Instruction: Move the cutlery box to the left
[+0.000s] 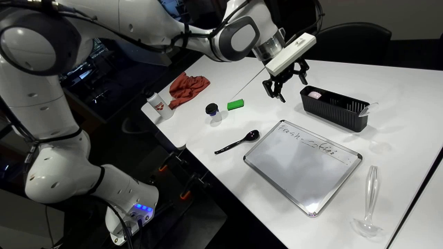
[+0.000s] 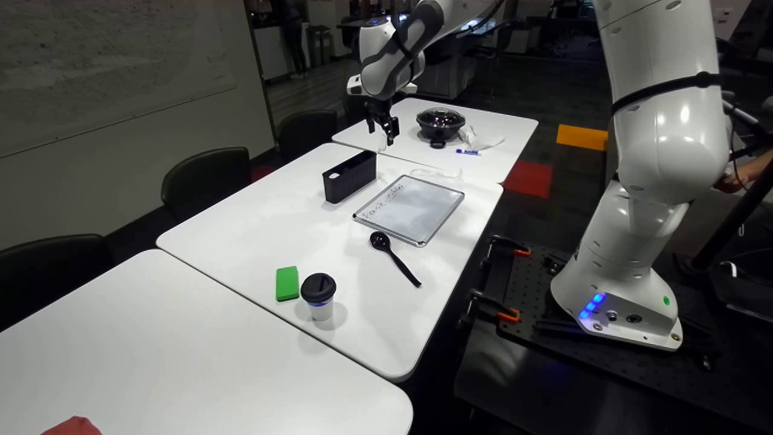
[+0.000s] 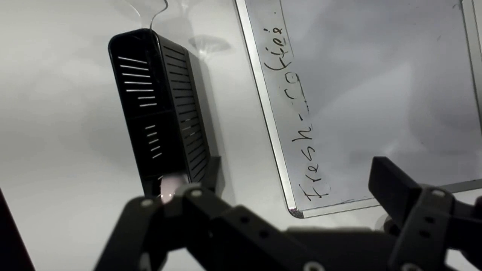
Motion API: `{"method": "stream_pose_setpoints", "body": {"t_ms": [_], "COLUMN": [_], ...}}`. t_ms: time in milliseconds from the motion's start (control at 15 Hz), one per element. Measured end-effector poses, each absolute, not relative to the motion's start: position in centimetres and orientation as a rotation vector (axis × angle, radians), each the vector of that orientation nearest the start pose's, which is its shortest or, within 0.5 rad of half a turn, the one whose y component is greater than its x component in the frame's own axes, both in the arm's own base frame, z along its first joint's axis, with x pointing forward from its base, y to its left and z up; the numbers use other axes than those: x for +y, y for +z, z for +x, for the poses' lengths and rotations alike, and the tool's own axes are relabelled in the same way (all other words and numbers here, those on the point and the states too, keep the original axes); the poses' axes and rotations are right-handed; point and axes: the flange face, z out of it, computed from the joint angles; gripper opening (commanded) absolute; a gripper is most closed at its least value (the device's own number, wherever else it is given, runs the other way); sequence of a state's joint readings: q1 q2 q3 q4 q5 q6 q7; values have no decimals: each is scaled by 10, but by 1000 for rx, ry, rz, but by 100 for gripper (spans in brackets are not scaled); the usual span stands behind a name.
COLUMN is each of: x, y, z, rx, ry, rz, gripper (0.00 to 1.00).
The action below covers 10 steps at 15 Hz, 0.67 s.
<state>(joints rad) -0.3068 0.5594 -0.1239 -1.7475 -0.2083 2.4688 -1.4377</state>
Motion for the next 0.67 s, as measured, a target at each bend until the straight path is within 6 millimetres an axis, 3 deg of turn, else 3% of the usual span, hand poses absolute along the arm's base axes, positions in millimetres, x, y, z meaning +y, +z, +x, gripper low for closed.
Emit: {"method": "stream_pose_setpoints", "body": {"t_ms": [333, 667], "x": [-305, -308], "y": [207, 208], "z": [652, 662], "rx": [-1905, -1920], "ry": [67, 47], "rz": [-2751, -2765], "gripper": [100, 100]}}
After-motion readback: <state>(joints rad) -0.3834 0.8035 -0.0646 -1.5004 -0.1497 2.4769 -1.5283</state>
